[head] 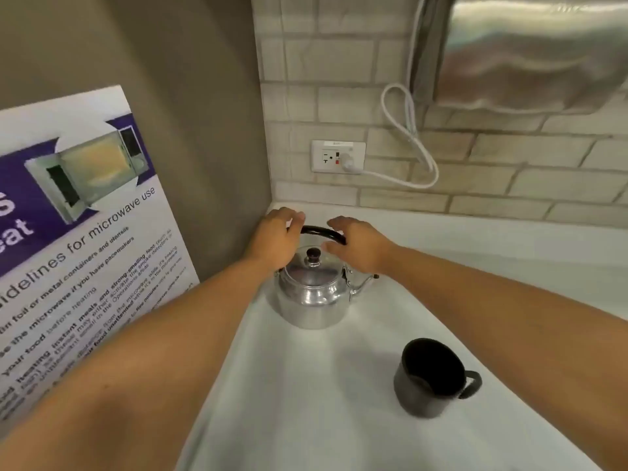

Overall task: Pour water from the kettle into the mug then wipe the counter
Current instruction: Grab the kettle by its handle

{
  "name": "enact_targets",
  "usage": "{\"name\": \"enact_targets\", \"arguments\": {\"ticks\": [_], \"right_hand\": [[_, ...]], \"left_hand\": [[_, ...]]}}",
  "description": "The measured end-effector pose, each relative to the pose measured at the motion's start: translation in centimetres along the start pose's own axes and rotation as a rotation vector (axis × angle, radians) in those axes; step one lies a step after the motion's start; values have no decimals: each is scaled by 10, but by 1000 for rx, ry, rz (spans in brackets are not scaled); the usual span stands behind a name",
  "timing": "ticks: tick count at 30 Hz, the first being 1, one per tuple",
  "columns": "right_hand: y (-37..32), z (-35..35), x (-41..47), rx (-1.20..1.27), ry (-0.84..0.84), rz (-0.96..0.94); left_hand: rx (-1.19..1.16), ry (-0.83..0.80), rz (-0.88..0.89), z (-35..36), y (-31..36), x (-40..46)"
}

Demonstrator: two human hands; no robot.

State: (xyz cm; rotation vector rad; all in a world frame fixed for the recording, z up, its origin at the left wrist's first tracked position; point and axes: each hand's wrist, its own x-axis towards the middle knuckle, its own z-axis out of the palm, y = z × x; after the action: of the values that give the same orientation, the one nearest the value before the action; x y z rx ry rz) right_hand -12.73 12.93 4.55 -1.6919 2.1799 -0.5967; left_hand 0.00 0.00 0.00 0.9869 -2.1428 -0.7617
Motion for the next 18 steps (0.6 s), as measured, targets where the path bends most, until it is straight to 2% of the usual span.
{"name": "enact_targets", "arguments": {"ticks": [4,7,10,18], "right_hand": [[-8,3,20,41,19,42],[-3,3,21,71,-5,36],[-1,4,15,88,39,12],[-12,-24,-25,208,126,-104]], "left_hand": [[33,-4,-26,4,-8,2],[-33,-13,-43,6,-9,1],[-91,-39,-68,3,-7,-4],[-364,204,-52,-5,32,-25]]}}
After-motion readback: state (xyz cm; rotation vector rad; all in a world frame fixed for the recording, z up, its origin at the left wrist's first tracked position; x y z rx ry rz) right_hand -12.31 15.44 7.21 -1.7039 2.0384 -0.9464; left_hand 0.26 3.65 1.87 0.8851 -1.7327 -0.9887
